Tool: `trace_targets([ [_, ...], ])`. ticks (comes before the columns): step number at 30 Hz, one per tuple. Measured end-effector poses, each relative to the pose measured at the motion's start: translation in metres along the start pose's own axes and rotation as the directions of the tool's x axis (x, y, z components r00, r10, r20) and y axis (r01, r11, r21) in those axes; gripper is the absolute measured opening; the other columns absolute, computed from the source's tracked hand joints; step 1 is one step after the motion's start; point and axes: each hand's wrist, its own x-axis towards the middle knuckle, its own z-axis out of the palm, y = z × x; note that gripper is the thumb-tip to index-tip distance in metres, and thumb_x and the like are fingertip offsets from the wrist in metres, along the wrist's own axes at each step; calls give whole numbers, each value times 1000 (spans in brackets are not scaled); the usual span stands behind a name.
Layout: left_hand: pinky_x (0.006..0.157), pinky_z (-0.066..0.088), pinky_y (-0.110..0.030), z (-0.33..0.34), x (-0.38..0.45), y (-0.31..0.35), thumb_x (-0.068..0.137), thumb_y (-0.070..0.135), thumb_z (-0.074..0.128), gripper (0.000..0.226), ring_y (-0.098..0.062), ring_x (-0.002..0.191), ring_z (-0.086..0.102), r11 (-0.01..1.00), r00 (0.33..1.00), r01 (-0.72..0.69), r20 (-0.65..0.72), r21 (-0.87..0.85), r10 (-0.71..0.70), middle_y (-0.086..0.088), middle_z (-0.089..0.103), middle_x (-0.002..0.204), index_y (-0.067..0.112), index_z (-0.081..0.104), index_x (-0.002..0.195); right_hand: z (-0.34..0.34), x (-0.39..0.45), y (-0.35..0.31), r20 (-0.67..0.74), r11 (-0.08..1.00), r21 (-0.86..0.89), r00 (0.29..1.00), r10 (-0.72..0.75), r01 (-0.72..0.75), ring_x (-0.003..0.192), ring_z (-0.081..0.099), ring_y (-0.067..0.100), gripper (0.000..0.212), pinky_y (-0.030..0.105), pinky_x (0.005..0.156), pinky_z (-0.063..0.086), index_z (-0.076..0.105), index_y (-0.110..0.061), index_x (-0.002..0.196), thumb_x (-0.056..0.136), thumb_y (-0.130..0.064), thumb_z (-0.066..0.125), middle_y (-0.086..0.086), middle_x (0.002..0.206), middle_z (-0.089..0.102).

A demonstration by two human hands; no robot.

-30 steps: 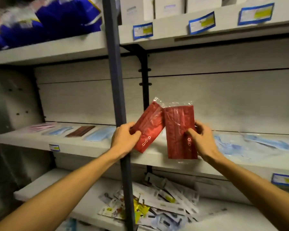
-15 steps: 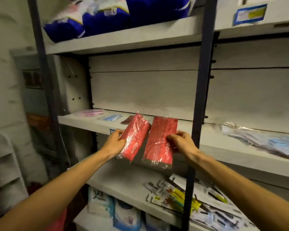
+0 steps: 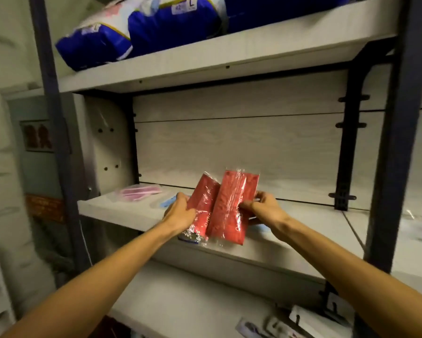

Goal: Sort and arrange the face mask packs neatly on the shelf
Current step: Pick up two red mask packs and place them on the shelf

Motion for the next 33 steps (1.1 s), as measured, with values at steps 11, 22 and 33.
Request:
trace_targets([
  [11,98,51,-39,21,116,-40,97,17,60,38,-27,117,62,995,998,-36,54,93,31,-11,65,130,11,51,133,38,142,39,-100,733,-678,994,-33,-44,86,68,21,23,30,71,51,69,-17,95,79,-32,76,-1,89,71],
  [22,110,38,-37,-7,112,-35,102,50,46,51,-22,135,45,679,857,-514,339,524,387,-1,51,147,21,48,144,46,121,39,-140,471,-878,987,-76,-88,131,42,34,59,43,106,40,48,-13,141,96,-52,51,14,141,51],
  [33,110,33,-39,64,18,25,101,55,42,52,-24,144,35,440,535,-844,421,306,733,-2,32,161,24,50,142,-26,-78,15,-236,257,-957,877,-418,-135,118,58,21,41,34,93,48,54,-21,137,97,-28,56,-1,129,65],
])
